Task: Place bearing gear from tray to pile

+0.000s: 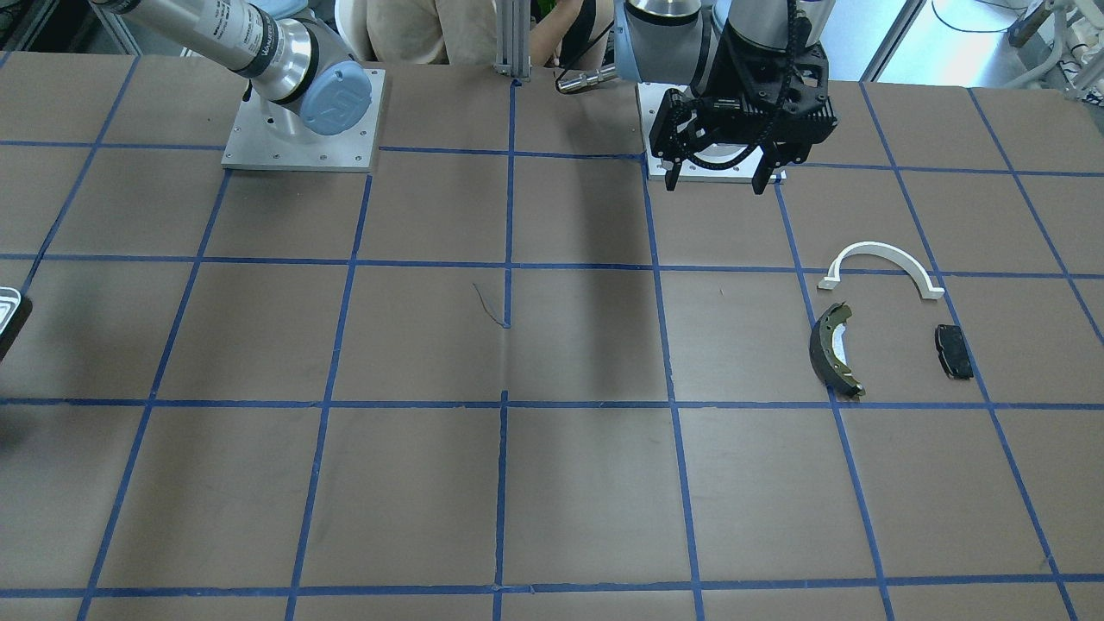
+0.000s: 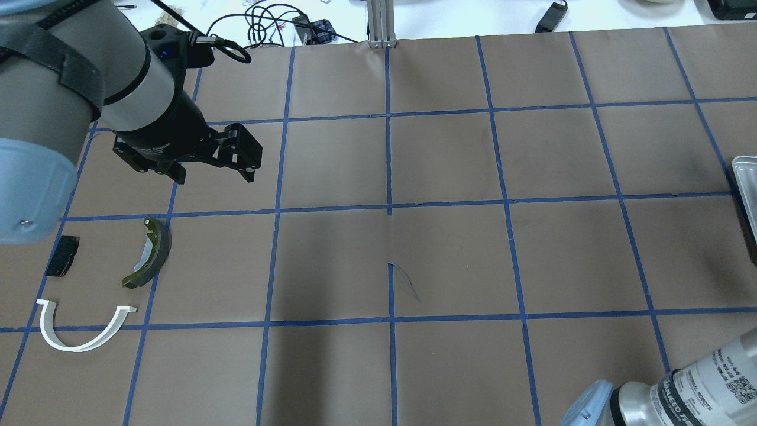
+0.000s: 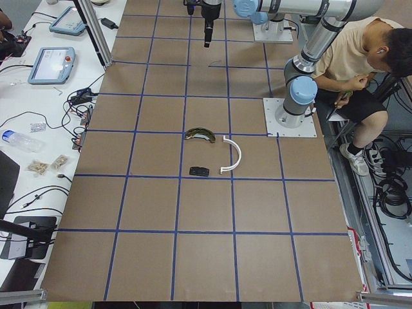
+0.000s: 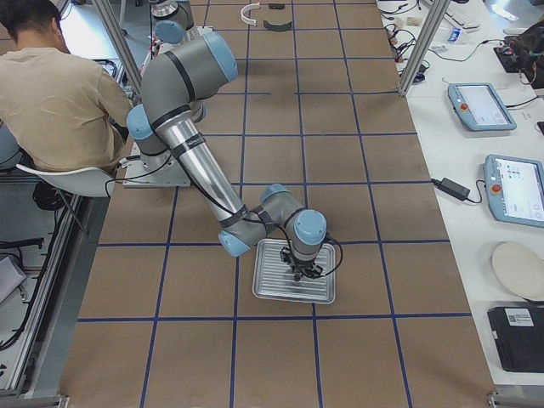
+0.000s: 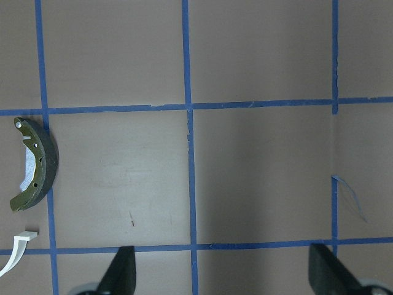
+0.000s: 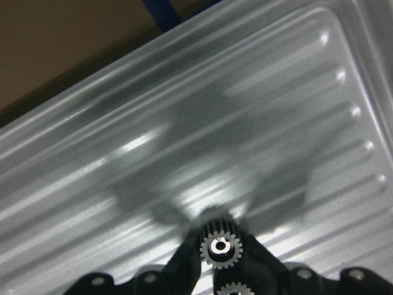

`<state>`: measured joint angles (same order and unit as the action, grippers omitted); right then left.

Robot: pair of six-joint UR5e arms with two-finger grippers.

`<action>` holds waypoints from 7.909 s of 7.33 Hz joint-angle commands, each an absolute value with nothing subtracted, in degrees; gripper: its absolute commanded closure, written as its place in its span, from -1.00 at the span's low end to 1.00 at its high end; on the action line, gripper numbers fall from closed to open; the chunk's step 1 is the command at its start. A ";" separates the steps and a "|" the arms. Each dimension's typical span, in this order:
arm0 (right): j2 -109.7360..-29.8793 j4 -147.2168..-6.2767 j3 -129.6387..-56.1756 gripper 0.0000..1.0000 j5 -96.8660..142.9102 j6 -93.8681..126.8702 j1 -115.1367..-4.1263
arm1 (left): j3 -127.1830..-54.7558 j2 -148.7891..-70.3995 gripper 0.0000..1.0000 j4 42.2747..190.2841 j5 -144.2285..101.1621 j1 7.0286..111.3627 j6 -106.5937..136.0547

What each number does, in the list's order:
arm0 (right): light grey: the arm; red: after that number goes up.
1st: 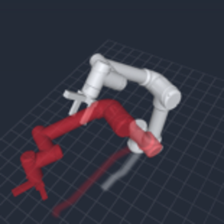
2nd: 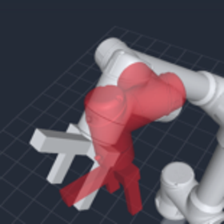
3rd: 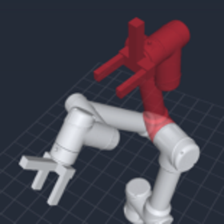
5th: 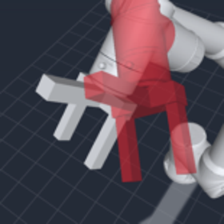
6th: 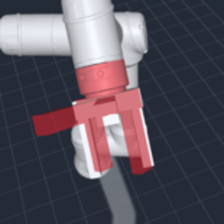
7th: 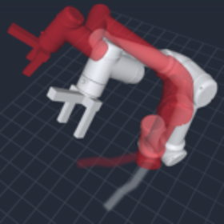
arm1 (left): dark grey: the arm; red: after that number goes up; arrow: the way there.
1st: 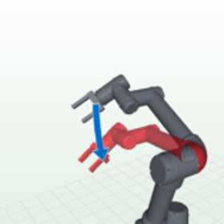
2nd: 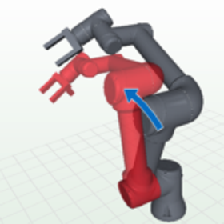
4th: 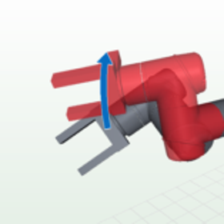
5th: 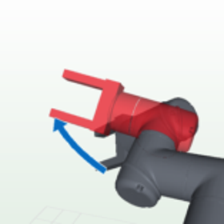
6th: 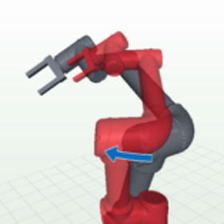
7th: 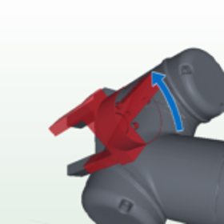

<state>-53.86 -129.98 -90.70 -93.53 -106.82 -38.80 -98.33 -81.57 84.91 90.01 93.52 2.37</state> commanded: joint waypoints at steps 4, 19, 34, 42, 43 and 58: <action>-64.92 -118.51 -90.70 1.00 -90.11 -81.89 -48.66 | -98.35 -81.56 -1.00 84.90 90.00 93.52 2.37; -62.84 -129.81 -100.82 -0.52 -83.06 22.50 -114.09 | -98.35 -81.56 -1.00 84.73 90.09 93.52 2.37; -60.14 -128.50 -95.11 -0.93 -91.05 -69.14 -35.52 | -108.63 -96.64 -1.00 66.93 87.64 105.61 18.01; -55.28 -134.65 -93.96 -0.38 -89.12 -70.05 -35.16 | -107.76 -115.75 -1.00 44.21 88.42 112.15 21.18; -55.20 -134.74 -93.96 -0.22 -89.12 -70.40 -35.16 | -107.67 -116.19 -1.00 44.12 88.42 112.15 21.09; -70.54 -119.66 -96.31 1.00 -89.12 -49.82 -54.96 | -86.84 -99.35 1.00 98.47 95.71 96.82 2.57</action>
